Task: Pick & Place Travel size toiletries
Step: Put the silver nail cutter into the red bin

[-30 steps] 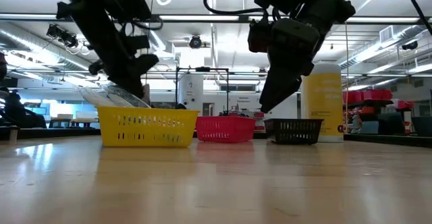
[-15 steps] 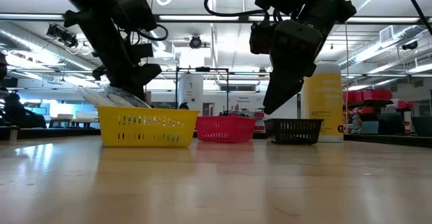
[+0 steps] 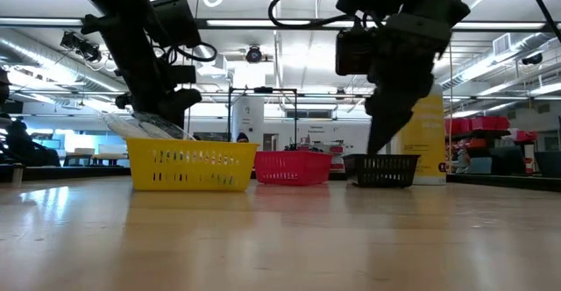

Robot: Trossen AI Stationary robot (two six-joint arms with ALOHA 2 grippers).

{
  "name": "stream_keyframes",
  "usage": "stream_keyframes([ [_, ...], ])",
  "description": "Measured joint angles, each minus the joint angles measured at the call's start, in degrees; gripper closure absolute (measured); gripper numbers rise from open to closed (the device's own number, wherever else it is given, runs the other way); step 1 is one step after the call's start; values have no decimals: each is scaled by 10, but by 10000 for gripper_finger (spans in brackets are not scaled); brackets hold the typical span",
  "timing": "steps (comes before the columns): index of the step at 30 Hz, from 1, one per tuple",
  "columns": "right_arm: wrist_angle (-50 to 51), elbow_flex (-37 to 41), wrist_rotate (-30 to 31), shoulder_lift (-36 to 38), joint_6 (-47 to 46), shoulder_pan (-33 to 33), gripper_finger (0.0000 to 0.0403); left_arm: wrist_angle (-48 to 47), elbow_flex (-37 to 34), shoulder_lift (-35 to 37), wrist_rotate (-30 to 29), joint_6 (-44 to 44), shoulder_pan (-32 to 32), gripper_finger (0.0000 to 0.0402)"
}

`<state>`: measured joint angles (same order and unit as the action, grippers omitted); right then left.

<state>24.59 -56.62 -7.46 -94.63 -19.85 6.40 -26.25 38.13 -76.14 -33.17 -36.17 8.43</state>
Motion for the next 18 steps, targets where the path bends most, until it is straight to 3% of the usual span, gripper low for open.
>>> stream_keyframes([
  [4, 38, 0, -7, 0, -36, 21, 203, 5, 0, 1, 32, 1, -6, 234],
  [11, 129, 0, -22, 0, -147, 78, 205, 1, 14, 9, -25, 16, -17, 231],
  [18, 221, 0, -43, 0, -324, 194, 208, 1, 56, 48, -44, 60, -17, 236],
])
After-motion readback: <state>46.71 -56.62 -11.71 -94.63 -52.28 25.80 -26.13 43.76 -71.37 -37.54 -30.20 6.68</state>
